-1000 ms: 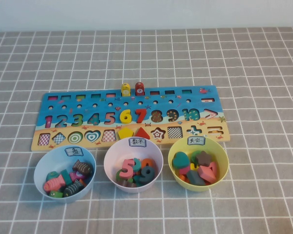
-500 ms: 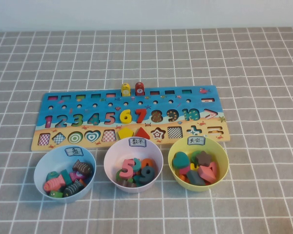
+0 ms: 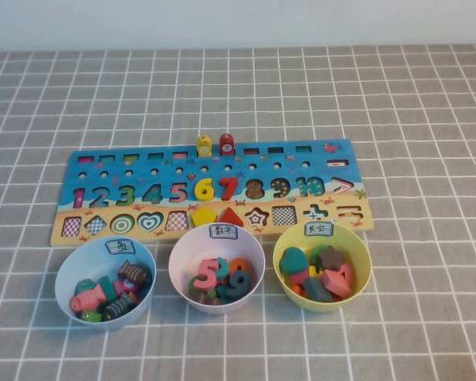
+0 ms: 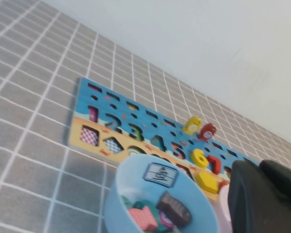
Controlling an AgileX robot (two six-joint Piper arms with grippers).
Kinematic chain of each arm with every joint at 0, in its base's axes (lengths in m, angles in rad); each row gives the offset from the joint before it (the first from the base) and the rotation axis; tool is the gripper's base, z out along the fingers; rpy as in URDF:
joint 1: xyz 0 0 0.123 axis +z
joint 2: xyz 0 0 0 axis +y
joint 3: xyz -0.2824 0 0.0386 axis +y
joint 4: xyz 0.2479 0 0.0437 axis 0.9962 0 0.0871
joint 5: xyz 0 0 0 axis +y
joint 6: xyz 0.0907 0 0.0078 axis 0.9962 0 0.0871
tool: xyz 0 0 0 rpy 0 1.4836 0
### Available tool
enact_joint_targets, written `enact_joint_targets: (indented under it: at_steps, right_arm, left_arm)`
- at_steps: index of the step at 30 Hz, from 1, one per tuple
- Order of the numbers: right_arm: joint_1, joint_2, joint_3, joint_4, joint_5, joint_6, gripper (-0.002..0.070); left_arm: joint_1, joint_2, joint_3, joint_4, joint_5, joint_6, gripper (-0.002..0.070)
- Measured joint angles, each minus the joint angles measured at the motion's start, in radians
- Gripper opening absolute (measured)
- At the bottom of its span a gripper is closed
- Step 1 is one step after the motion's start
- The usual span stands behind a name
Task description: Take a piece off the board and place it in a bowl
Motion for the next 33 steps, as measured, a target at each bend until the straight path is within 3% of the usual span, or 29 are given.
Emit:
enact_joint_targets:
  at_steps: [12, 20, 33]
  right_arm:
    - [0.000, 0.000, 0.000, 0.000, 0.000, 0.000, -0.0017]
    - [0.000, 0.000, 0.000, 0.000, 0.000, 0.000, -0.0017]
    - [0.000, 0.000, 0.000, 0.000, 0.000, 0.000, -0.0017]
  left_arm:
    - [0.000, 0.430, -0.402, 0.124, 0.333, -0.007, -0.0001]
    - [0.000, 0.809, -0.665, 0.150, 0.545, 0.157, -0.0001]
    - [-0.003, 1.318, -1.056, 0.157, 0.676, 0.277, -0.0001]
